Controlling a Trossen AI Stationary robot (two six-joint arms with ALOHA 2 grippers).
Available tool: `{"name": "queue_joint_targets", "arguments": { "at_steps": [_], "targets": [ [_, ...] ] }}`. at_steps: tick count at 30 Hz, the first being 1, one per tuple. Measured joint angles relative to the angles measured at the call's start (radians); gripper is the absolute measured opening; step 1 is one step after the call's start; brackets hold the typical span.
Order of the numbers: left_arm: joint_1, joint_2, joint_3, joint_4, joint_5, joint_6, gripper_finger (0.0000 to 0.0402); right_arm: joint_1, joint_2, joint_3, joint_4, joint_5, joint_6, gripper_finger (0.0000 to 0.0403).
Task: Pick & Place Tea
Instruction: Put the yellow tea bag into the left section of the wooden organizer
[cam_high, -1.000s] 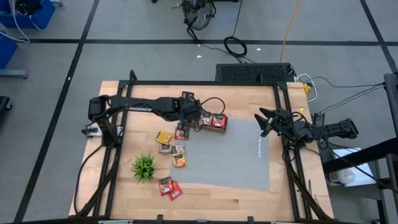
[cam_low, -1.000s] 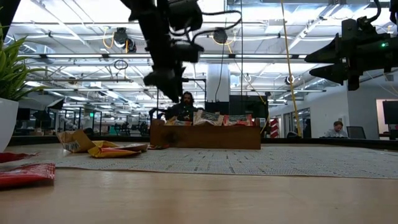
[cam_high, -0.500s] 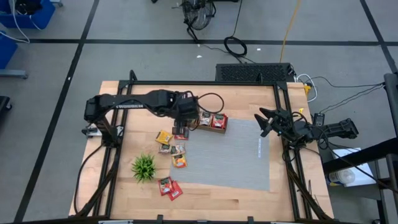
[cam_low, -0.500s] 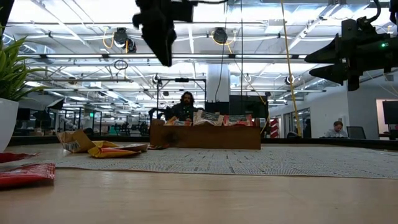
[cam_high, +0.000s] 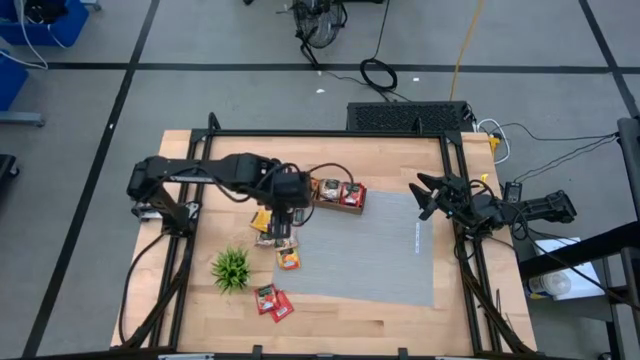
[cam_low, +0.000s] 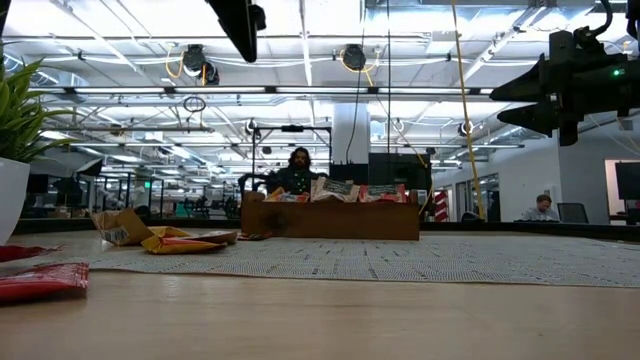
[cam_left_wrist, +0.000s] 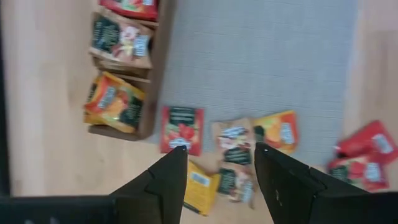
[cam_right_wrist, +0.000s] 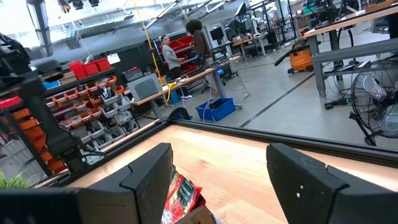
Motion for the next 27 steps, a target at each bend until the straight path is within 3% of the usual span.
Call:
{"name": "queue_joint_targets", "arguments": {
  "at_steps": [15, 27],
  "targets": [
    [-0.160, -0.020, 0.000, -0.045, 0.036, -0.180, 0.0186, 0.000, 0.000, 0.000, 0.000, 0.000, 0.000, 0.0242],
    [-0.184, -0.003, -0.048, -0.045, 0.028, -0.241, 0.0186, 0.000, 0.000, 0.000, 0.000, 0.000, 0.000, 0.0242]
  ]
}}
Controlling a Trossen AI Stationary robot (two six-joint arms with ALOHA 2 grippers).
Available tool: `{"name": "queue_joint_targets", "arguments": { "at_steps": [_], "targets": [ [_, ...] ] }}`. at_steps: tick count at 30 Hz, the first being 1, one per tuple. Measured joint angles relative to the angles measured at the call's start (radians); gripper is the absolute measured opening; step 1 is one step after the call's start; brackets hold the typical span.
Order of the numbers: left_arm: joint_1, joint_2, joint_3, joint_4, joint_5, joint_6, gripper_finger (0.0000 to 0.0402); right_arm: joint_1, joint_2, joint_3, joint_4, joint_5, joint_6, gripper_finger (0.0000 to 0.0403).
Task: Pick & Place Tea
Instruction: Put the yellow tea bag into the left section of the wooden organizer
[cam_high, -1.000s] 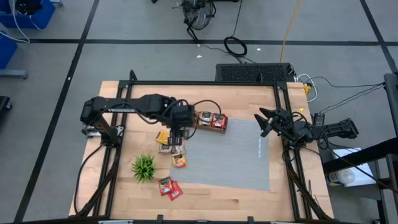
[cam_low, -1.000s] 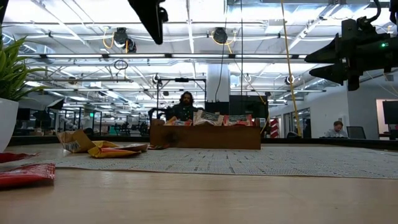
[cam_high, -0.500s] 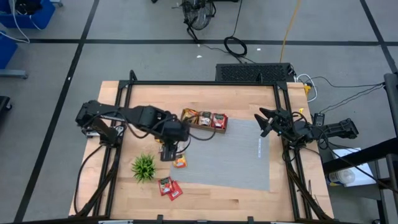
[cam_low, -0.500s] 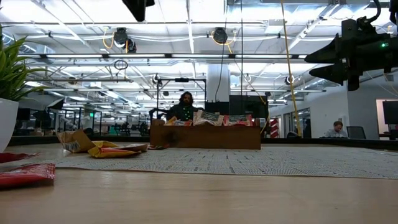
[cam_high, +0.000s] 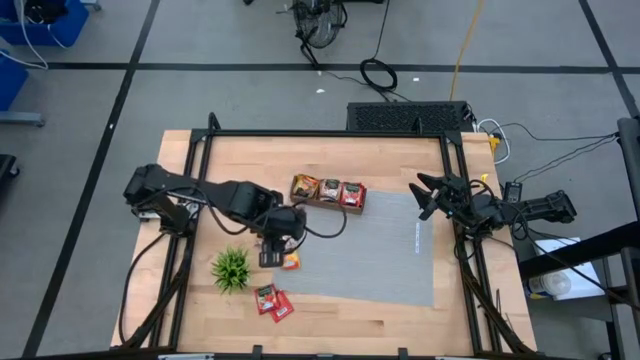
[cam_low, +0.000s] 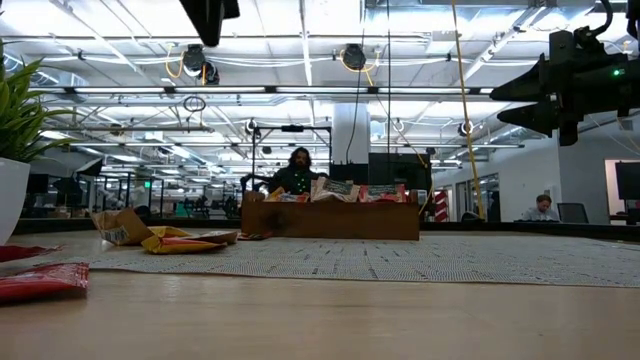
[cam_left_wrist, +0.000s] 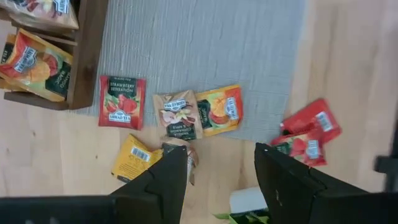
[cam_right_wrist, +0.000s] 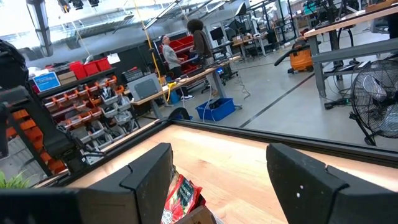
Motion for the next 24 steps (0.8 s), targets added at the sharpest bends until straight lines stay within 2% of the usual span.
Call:
{"name": "queue_joint_targets", "arguments": {
  "at_steps": [14, 24],
  "targets": [
    [-0.034, -0.002, -0.275, 0.305, -0.006, -0.184, 0.0186, 0.000, 0.000, 0.000, 0.000, 0.000, 0.000, 0.0242],
    [-0.059, 0.051, -0.370, 0.380, -0.054, -0.327, 0.0186, 0.000, 0.000, 0.000, 0.000, 0.000, 0.000, 0.0242]
  ]
}}
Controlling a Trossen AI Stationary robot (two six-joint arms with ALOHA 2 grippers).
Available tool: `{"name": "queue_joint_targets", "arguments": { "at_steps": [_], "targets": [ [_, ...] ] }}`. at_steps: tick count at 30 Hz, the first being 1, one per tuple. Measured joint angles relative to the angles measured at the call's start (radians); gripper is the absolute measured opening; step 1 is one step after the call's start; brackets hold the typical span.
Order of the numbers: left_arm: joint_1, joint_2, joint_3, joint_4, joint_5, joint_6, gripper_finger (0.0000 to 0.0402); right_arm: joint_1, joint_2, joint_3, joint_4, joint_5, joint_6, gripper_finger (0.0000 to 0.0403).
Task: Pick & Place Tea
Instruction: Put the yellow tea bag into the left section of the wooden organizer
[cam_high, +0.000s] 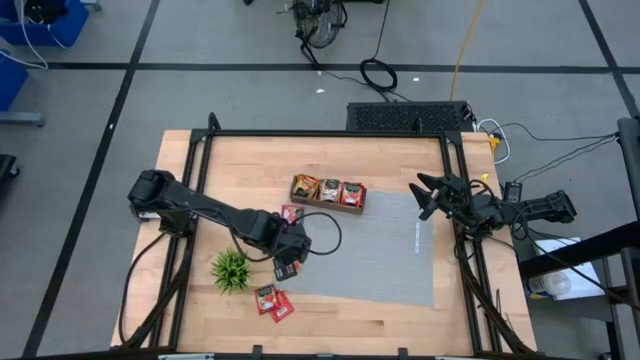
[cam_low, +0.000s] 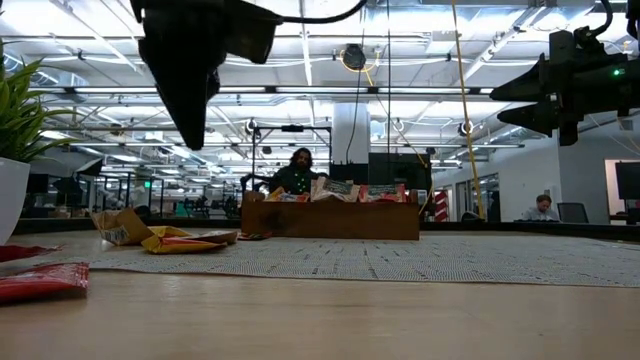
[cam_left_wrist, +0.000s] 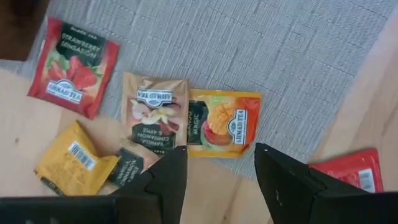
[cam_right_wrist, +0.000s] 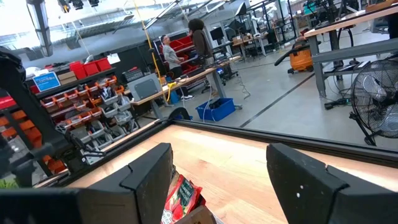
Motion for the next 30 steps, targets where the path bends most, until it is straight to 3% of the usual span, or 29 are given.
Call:
{"name": "queue_joint_targets", "arguments": {
  "at_steps": [16, 21, 30],
  "targets": [
    [-0.063, 0.136, -0.004, 0.069, 0.055, -0.014, 0.0186, 0.000, 0.000, 0.000, 0.000, 0.000, 0.000, 0.0242],
    [-0.080, 0.151, -0.069, 0.189, 0.086, -0.012, 0.0186, 0.000, 0.000, 0.000, 0.000, 0.000, 0.000, 0.0242],
    [-0.085, 0.151, -0.132, 0.230, -0.022, -0.030, 0.0186, 0.000, 0.000, 0.000, 0.000, 0.000, 0.000, 0.0242]
  ]
}}
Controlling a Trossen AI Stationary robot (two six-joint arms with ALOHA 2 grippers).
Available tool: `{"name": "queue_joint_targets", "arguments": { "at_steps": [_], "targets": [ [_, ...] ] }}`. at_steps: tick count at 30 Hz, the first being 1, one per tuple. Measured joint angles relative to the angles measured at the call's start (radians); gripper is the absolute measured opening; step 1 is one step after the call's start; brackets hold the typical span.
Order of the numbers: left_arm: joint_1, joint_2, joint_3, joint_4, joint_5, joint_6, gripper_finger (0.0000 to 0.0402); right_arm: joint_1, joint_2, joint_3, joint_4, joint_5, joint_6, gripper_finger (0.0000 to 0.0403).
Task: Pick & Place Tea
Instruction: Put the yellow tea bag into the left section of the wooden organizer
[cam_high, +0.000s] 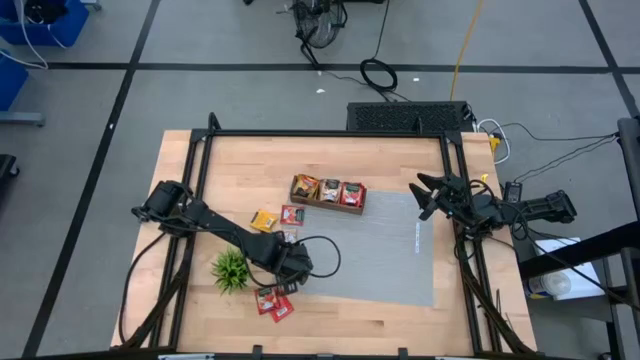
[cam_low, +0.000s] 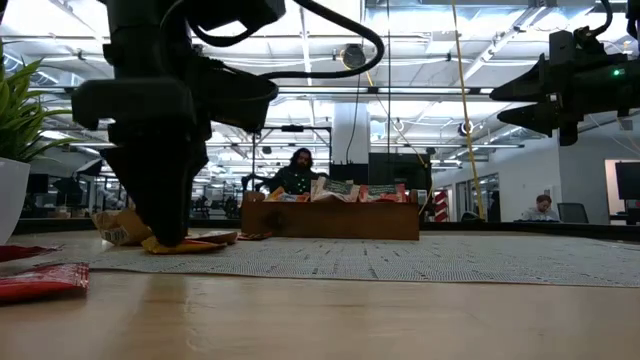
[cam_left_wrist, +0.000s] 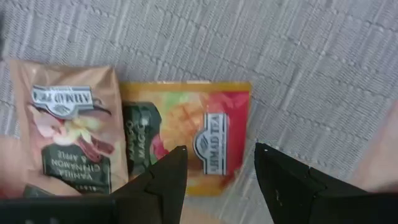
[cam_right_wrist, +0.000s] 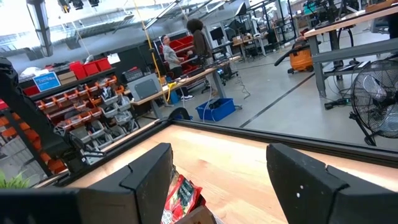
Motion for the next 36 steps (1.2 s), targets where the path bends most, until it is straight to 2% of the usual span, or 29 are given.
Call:
{"name": "queue_joint_targets", "arguments": {
  "at_steps": [13, 16, 23, 28, 31, 36],
  "targets": [
    [-0.002, -0.004, -0.052, 0.100, 0.021, 0.002, 0.0182, 0.000, 0.000, 0.000, 0.000, 0.000, 0.000, 0.0242],
    [-0.001, -0.004, -0.053, 0.097, 0.017, 0.008, 0.0150, 0.000, 0.000, 0.000, 0.000, 0.000, 0.000, 0.0242],
    [-0.001, -0.005, -0.052, 0.100, 0.017, 0.026, 0.0018, 0.000, 0.000, 0.000, 0.000, 0.000, 0.000, 0.0242],
    [0.001, -0.005, -0.052, 0.100, 0.019, 0.025, 0.0024, 0.000, 0.000, 0.000, 0.000, 0.000, 0.000, 0.0242],
    [0.002, -0.004, -0.051, 0.098, 0.021, 0.028, 0.0014, 0.000, 0.000, 0.000, 0.000, 0.000, 0.000, 0.0242],
    [0.002, -0.013, -0.009, 0.021, 0.047, 0.040, 0.0012, 0.000, 0.000, 0.000, 0.000, 0.000, 0.000, 0.0242]
  ]
}}
